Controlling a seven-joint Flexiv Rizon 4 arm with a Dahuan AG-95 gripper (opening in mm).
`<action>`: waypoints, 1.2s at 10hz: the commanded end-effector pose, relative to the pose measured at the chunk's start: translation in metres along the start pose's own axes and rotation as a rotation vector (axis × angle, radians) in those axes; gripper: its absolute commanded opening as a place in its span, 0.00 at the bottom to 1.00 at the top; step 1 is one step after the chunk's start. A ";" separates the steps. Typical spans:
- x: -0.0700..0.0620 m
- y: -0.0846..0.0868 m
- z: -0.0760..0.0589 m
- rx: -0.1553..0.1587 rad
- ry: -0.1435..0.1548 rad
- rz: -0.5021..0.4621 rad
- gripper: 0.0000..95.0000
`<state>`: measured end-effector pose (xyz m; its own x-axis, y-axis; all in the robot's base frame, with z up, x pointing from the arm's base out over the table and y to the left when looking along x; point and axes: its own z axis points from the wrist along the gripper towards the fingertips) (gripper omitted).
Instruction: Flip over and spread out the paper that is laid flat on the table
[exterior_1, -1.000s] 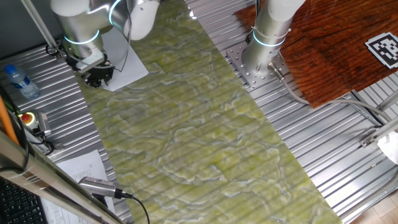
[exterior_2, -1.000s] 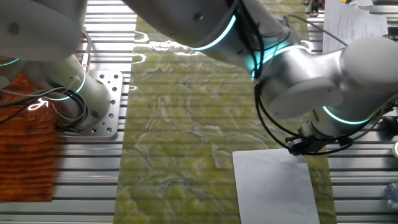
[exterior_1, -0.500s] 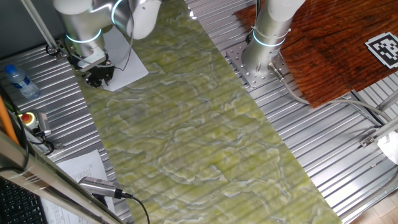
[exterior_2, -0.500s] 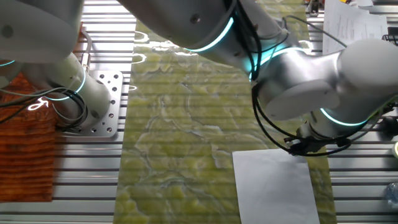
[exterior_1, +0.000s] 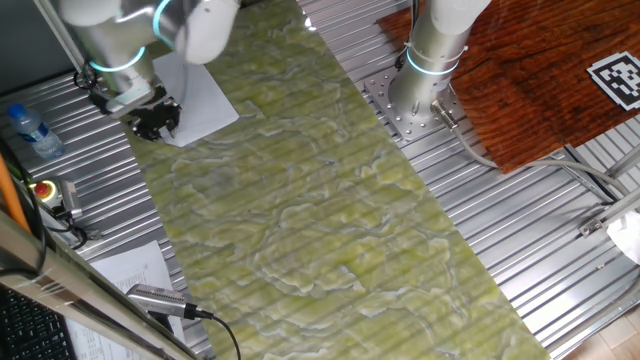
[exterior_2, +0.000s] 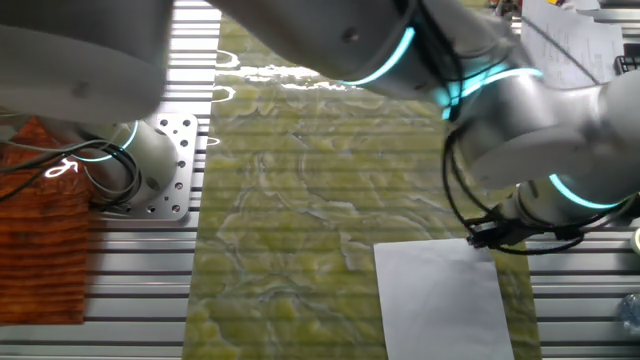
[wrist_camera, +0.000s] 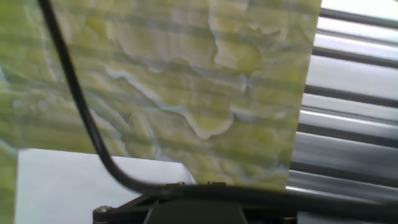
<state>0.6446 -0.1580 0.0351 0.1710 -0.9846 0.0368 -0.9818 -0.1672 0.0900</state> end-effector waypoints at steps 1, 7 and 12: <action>0.003 0.003 0.004 0.035 0.020 -0.044 0.20; 0.005 0.002 0.016 0.053 0.006 -0.054 0.20; 0.003 0.000 0.012 0.074 -0.018 -0.062 0.20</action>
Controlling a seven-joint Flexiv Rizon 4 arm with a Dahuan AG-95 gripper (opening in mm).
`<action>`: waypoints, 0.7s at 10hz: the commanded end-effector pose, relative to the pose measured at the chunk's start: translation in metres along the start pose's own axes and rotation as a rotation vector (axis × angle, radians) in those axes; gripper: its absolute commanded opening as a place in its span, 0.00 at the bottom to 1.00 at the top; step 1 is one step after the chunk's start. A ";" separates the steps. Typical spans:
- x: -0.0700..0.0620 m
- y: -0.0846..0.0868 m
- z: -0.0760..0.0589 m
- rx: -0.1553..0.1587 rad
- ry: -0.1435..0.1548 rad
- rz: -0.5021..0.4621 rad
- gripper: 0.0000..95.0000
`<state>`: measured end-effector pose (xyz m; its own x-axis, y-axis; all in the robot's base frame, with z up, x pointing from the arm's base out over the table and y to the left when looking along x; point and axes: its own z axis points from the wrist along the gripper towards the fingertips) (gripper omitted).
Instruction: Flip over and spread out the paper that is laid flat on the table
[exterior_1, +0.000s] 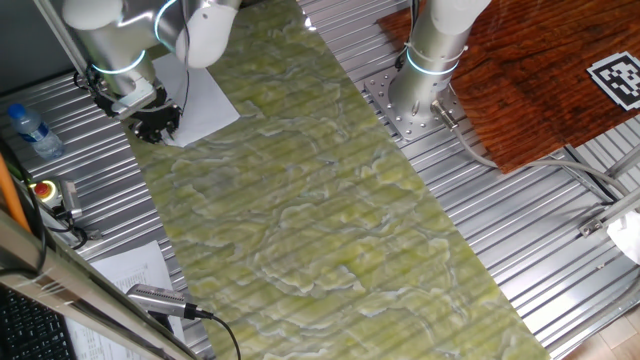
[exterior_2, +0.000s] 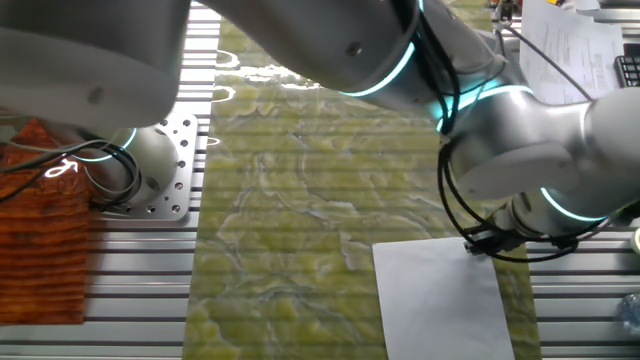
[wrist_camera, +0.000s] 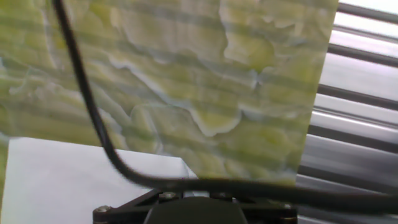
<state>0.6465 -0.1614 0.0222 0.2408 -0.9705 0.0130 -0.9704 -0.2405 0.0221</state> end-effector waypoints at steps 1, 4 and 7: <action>-0.004 -0.001 -0.005 0.005 0.006 0.005 0.20; -0.005 -0.001 -0.003 0.010 0.008 0.004 0.20; -0.005 -0.001 -0.002 0.011 0.004 0.006 0.20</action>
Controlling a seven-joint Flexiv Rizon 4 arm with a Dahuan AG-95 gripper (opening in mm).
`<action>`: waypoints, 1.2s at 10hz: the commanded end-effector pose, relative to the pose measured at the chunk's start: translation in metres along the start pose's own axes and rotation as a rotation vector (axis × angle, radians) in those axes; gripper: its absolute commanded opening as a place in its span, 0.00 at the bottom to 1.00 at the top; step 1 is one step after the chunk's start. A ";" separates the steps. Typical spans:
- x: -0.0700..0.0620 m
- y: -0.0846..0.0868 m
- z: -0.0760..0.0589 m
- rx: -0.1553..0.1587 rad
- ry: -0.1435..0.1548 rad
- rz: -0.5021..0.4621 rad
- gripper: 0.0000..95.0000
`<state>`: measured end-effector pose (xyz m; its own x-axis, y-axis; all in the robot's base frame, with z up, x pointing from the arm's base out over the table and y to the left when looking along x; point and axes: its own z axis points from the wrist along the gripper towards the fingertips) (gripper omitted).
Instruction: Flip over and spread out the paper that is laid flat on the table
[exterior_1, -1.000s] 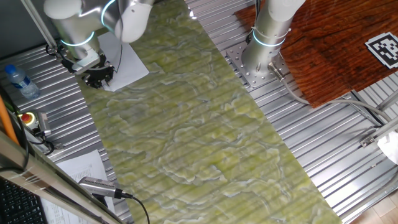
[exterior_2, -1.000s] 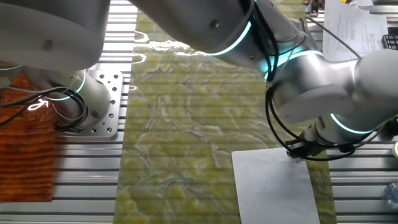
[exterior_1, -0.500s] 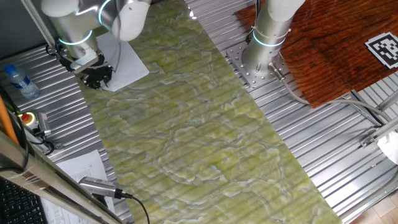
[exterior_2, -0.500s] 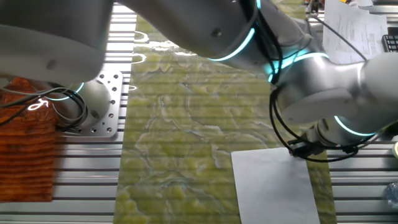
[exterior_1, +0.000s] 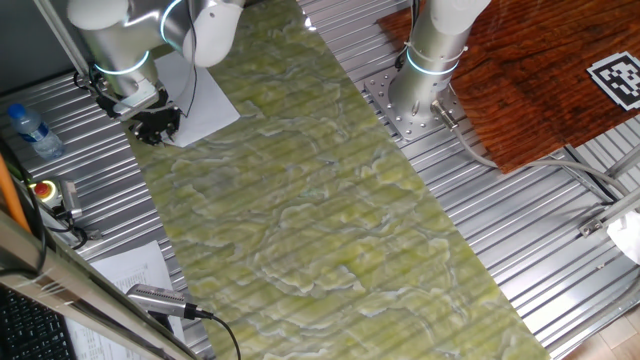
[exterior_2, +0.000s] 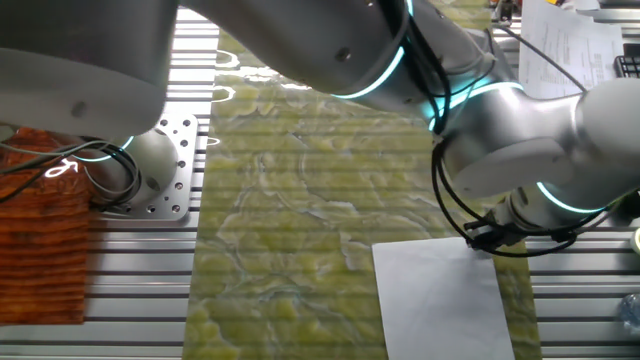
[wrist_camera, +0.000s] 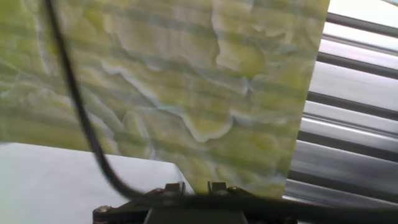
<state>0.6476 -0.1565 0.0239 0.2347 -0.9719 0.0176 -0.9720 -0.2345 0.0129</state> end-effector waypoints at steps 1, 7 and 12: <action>0.000 0.001 0.000 0.001 0.002 -0.002 0.00; 0.005 0.001 0.000 -0.003 0.022 0.040 0.00; 0.051 0.009 -0.033 -0.015 0.093 0.097 0.00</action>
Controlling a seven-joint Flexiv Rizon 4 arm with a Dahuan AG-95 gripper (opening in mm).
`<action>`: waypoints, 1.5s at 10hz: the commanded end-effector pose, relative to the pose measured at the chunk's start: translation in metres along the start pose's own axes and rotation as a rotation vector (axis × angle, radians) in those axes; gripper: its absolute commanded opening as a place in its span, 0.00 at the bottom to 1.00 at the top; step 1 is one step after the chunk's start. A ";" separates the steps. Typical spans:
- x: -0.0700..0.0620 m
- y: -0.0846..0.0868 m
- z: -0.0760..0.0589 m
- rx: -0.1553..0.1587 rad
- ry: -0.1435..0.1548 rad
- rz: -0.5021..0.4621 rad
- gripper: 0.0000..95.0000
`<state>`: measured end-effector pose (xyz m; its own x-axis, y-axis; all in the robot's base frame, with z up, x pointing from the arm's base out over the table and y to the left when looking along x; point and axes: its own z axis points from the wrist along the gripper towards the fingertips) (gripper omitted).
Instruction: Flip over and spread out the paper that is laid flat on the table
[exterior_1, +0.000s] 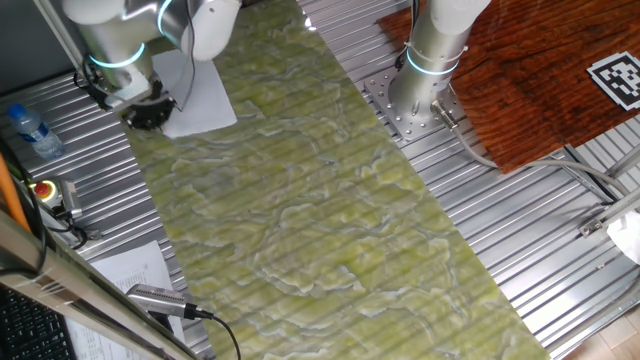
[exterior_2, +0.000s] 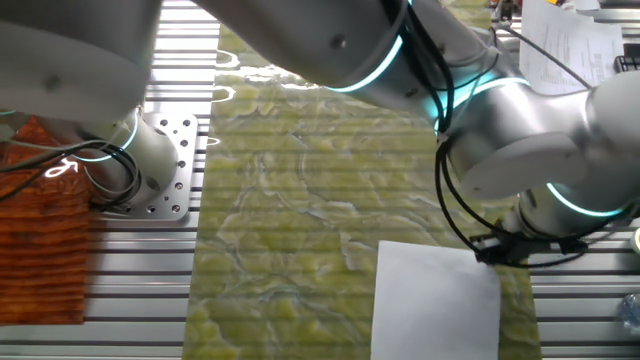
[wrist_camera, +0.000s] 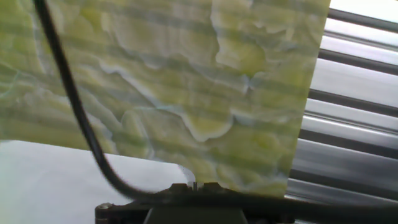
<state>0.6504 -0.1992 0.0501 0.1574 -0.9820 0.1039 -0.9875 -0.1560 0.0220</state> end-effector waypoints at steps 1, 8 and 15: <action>0.013 0.003 -0.014 0.001 0.020 0.044 0.00; 0.000 0.024 -0.086 -0.020 0.113 0.213 0.00; -0.007 0.031 -0.099 0.009 0.062 0.328 0.00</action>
<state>0.6189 -0.1871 0.1483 -0.0996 -0.9733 0.2066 -0.9950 0.0984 -0.0161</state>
